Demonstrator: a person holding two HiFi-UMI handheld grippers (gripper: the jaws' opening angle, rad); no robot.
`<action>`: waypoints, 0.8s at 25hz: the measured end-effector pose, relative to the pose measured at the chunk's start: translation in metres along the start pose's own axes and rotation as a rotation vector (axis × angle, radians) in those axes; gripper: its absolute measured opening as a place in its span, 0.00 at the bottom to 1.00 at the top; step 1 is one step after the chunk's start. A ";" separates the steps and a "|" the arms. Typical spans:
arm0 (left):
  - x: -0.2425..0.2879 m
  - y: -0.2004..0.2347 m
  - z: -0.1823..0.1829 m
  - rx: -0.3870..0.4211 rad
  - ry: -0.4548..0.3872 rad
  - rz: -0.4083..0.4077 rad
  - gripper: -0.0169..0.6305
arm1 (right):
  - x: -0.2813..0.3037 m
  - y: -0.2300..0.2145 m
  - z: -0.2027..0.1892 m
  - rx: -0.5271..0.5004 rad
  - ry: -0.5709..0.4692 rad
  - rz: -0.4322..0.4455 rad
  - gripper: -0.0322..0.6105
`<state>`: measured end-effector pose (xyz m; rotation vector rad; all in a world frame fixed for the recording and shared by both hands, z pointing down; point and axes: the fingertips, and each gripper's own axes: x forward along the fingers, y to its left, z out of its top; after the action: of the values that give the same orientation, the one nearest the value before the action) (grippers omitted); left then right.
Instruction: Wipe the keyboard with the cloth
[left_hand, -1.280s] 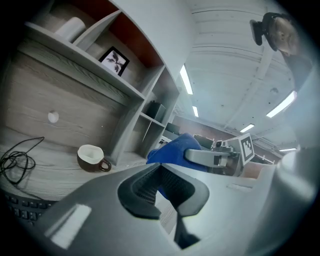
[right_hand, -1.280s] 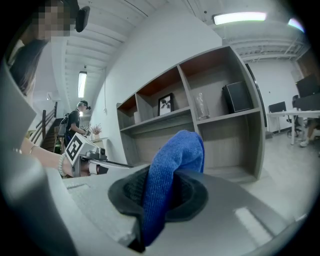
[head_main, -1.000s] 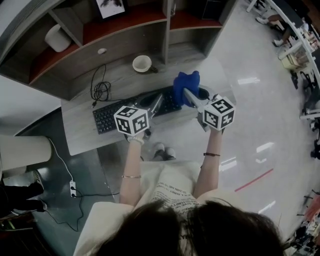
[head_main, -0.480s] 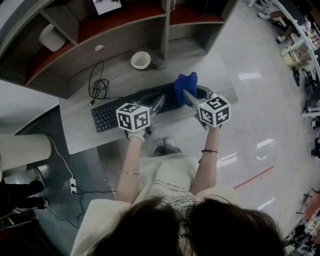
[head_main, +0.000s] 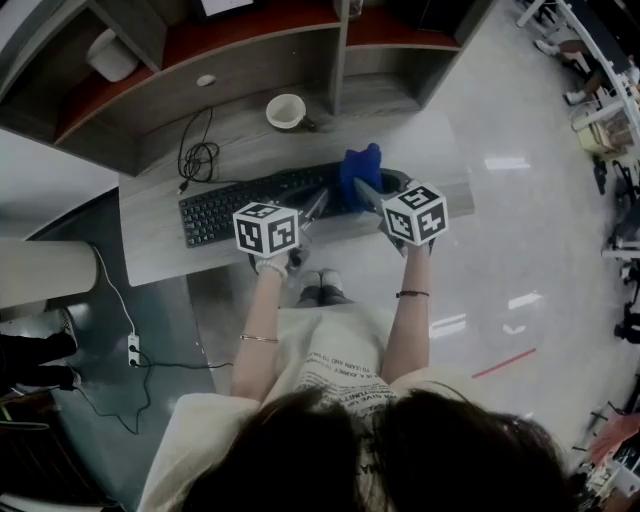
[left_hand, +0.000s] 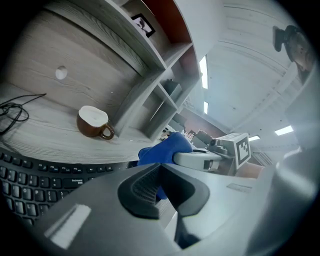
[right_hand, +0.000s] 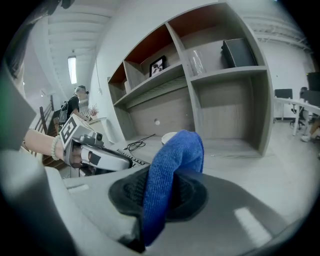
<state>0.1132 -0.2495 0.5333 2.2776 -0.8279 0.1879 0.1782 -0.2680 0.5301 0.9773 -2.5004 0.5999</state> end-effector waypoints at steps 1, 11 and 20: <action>-0.001 0.001 0.000 -0.004 -0.006 0.009 0.03 | 0.001 0.000 0.000 -0.003 0.001 0.009 0.14; -0.005 0.006 -0.002 -0.029 -0.038 0.090 0.03 | 0.009 -0.003 0.001 0.013 0.000 0.076 0.14; -0.002 0.010 -0.004 -0.041 -0.047 0.120 0.03 | 0.016 0.000 -0.001 0.032 -0.002 0.134 0.14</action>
<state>0.1054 -0.2513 0.5413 2.2029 -0.9842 0.1708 0.1678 -0.2762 0.5388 0.8273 -2.5805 0.6821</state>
